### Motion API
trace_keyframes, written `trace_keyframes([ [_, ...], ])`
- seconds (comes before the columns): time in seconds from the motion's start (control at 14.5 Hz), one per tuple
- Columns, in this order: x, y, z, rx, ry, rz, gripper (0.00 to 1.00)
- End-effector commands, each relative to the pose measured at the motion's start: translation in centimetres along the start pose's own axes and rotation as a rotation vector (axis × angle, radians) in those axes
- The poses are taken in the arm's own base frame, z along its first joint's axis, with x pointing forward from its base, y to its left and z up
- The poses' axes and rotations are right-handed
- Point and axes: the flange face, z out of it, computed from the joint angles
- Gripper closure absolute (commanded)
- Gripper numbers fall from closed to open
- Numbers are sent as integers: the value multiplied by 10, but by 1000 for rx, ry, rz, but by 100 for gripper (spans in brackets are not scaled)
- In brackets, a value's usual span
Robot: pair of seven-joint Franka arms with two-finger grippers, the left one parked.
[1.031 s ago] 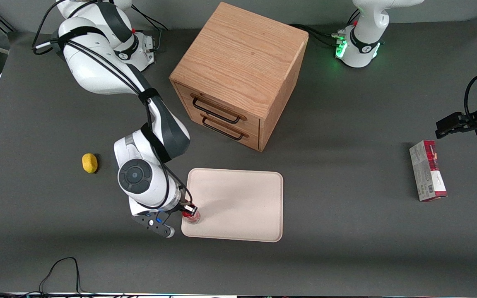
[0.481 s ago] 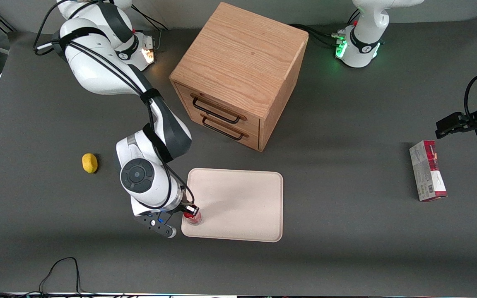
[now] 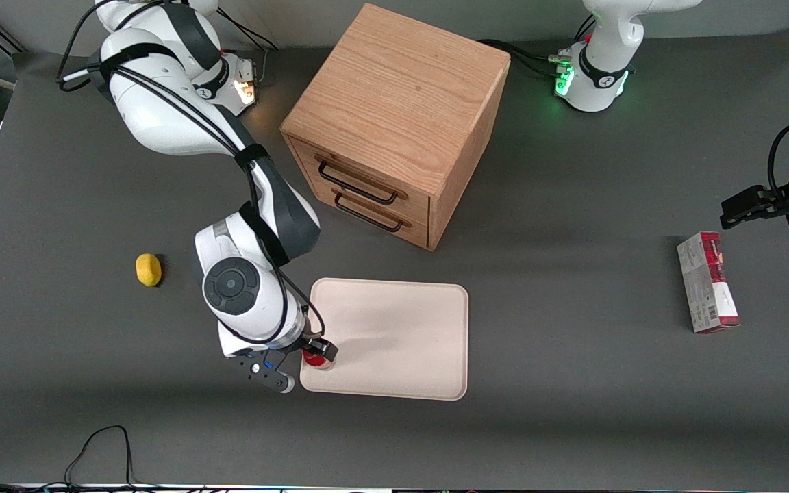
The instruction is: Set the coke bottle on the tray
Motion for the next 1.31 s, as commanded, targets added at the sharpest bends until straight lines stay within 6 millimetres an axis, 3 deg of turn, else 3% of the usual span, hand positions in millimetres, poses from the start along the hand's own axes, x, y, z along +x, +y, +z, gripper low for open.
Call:
trace_keyframes([
  [0.0,2,-5,-2,0,32,-13,0],
  [0.21,4,-1,-14,-8,37,-15,0],
  [0.34,12,20,-39,-51,-3,-33,0],
  [0.48,6,45,-69,-111,-83,-95,0],
  [0.55,14,72,-88,-106,-124,-118,0],
  [0.89,-15,208,-167,-84,-183,-311,0],
  [1.24,-59,295,-212,-82,-181,-460,0],
])
